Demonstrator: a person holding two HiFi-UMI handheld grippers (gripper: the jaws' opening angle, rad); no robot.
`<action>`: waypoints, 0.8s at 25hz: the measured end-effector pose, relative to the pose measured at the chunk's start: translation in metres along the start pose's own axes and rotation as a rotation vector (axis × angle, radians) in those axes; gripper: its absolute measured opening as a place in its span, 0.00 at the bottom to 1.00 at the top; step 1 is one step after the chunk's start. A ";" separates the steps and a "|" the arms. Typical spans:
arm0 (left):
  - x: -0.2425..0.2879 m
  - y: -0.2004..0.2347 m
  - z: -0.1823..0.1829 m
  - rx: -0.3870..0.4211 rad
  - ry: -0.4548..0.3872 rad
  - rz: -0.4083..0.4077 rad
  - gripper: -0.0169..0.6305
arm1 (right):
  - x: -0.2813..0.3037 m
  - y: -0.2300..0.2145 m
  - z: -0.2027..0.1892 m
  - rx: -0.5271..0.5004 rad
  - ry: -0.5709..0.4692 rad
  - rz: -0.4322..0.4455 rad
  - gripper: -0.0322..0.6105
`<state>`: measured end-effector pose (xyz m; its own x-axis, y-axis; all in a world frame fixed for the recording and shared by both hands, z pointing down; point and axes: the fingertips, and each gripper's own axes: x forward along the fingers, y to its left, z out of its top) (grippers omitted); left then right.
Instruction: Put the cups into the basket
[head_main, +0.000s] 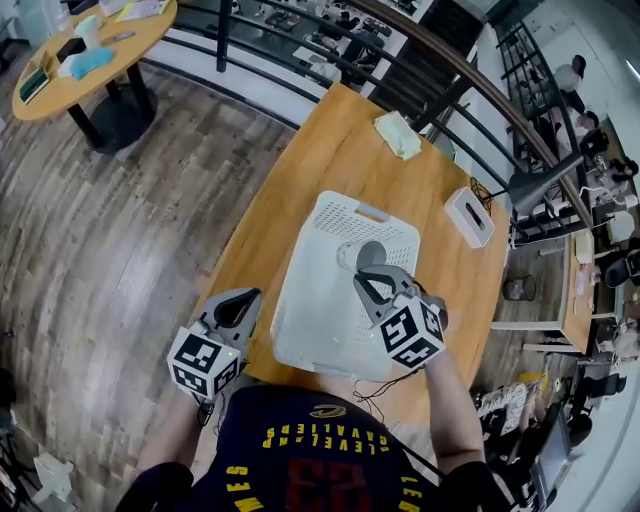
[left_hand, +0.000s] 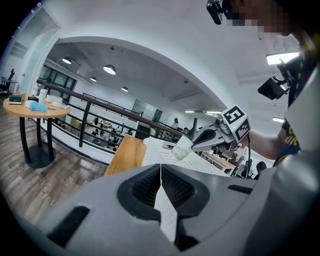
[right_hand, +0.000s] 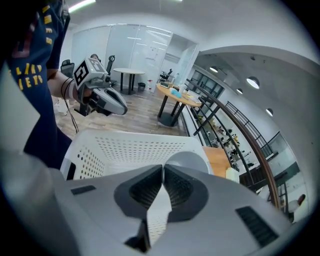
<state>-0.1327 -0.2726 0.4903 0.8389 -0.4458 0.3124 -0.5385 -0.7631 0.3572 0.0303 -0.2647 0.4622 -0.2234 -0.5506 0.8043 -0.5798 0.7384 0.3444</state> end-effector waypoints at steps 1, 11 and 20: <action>0.002 -0.001 0.000 -0.003 0.004 -0.012 0.05 | 0.006 0.000 -0.001 -0.003 0.013 0.004 0.09; 0.021 0.009 -0.008 -0.037 0.054 -0.072 0.05 | 0.087 0.004 -0.017 -0.002 0.098 0.052 0.09; 0.020 0.034 -0.013 -0.050 0.087 -0.053 0.05 | 0.140 0.016 -0.026 -0.044 0.146 0.110 0.09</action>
<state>-0.1350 -0.3012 0.5199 0.8573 -0.3615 0.3665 -0.4988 -0.7592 0.4180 0.0098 -0.3197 0.5929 -0.1652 -0.4055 0.8991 -0.5230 0.8089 0.2687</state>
